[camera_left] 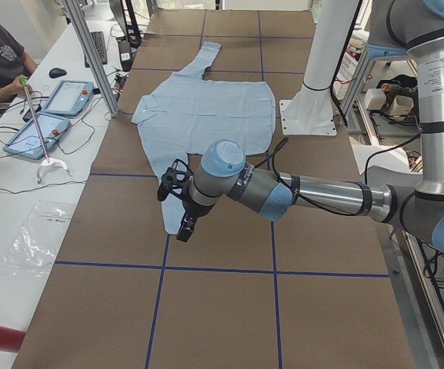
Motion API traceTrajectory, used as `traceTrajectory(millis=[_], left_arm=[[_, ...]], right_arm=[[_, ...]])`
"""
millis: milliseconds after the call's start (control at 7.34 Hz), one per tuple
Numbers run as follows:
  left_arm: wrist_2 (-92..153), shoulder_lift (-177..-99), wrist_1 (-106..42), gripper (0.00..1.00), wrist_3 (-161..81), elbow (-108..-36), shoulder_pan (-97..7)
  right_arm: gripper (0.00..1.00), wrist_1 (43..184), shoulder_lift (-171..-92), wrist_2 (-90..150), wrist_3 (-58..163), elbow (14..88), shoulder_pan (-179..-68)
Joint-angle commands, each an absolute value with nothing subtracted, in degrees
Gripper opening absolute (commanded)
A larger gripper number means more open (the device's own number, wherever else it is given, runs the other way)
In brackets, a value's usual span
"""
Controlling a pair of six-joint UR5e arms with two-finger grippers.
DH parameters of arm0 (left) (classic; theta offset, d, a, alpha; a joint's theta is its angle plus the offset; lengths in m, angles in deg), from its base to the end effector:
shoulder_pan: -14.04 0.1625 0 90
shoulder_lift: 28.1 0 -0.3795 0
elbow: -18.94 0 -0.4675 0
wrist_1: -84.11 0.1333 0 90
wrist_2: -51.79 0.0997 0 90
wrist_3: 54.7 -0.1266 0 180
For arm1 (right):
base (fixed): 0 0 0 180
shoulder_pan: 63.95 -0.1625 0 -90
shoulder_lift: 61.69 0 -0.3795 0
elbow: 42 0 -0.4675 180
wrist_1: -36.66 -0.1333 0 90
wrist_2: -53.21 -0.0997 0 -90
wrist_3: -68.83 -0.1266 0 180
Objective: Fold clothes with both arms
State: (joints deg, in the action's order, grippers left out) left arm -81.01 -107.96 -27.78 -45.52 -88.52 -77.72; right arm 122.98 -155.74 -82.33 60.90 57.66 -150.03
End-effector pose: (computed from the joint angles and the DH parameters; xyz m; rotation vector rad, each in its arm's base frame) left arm -0.0635 -0.5275 0.5089 0.4367 0.7591 0.0118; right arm 0.0052 -0.5528 0.5668 0.0708 -0.8045 0.0017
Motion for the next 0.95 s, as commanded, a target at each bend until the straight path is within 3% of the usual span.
traceTrajectory(millis=[0,817], left_arm=[[-81.0,-108.1,-27.4,1.00,-45.0,-88.4,-77.4],[-83.2,-107.8,-27.8,1.00,-43.7,-88.7,-75.4]], right_arm=[[1.00,123.0,-155.7,-82.4,60.9,57.7,-149.6],[1.00,121.3,-155.0,-82.5,60.3,56.8,-144.6]])
